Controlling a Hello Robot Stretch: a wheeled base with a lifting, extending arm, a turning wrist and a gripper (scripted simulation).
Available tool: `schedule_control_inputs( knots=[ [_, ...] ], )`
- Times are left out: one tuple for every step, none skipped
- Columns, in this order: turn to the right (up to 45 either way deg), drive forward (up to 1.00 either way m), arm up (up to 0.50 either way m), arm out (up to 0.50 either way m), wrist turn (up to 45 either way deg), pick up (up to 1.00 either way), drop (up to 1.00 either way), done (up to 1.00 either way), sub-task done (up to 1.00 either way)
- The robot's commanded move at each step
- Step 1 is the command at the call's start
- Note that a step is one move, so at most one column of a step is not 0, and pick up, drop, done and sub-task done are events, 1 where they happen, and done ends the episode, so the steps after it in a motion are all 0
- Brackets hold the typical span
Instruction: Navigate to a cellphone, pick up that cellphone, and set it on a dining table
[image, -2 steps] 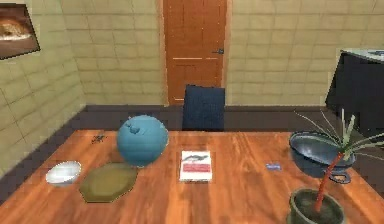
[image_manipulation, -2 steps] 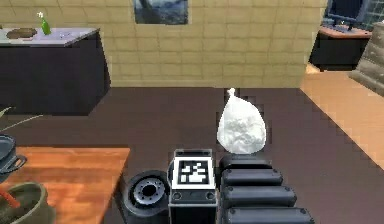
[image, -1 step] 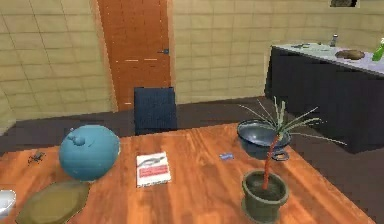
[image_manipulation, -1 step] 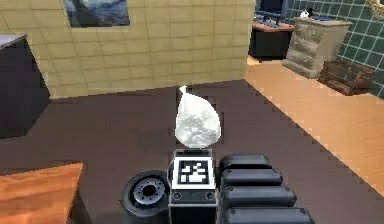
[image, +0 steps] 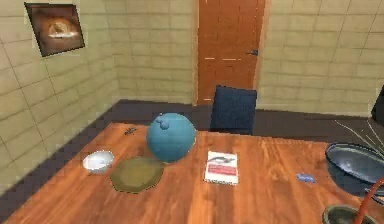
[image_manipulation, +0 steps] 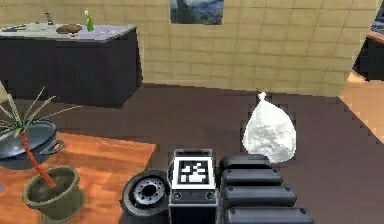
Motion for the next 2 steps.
schedule_control_inputs(
  knots=[
    [33.0,0.00,0.00,0.00,0.0,0.00,0.00,0.00,0.00],
    [0.0,0.10,0.00,0.00,0.0,0.00,0.00,0.00,0.00]
  ],
)
